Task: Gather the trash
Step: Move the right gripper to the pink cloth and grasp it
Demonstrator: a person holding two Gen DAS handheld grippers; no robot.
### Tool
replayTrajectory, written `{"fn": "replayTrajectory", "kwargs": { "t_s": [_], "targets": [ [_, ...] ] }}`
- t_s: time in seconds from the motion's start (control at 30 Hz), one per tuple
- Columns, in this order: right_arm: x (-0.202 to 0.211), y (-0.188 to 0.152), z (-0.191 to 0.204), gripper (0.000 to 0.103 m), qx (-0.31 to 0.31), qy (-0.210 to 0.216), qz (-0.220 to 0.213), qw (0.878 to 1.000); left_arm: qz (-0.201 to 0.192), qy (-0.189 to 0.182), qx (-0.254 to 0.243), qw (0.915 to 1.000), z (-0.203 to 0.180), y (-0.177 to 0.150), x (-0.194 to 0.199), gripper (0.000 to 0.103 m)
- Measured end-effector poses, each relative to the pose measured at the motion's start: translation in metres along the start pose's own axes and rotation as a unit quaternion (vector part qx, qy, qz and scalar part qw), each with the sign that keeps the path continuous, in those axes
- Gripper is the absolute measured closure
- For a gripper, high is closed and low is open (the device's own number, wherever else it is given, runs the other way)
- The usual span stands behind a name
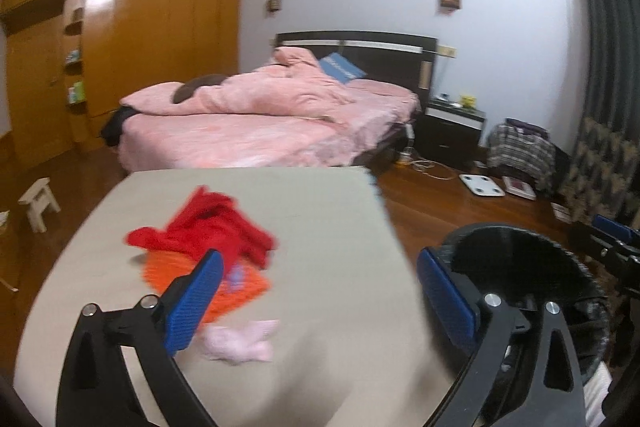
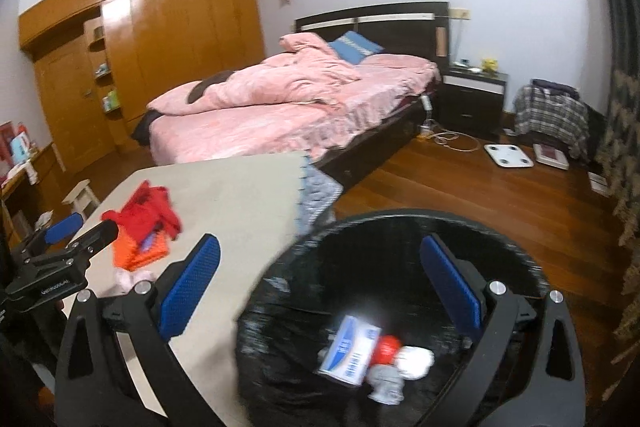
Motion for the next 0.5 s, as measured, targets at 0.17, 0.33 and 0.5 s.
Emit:
{"fn": "replayTrajectory", "kwargs": {
  "t_s": [0.17,0.33,0.5],
  "targets": [
    [-0.022,-0.006,0.054,0.005,0.024,0.036,0.014,0.999,0.006,0.045,0.013,0.9989,0.055,-0.016,0.007,0.008],
    [-0.044,-0.019,0.106,0.005,0.043,0.067,0.031,0.996,0.015,0.083,0.026,0.9961,0.102,-0.034,0.011,0.008],
    [-0.065,-0.035,0.145,0.005,0.06,0.085,0.052,0.993,0.026,0.106,0.037,0.9933,0.135,-0.05,0.012,0.008]
  ]
}}
Point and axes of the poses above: each gripper's, at about its wrist camera, not at the fingertips, and x roughly against the way its jaws point, z to its left, y to its top, the point moved 10 cm from there along -x, roughly the way its jaws point, and after that the axes turned 8 degrees about -x, right-handed, at the moved point
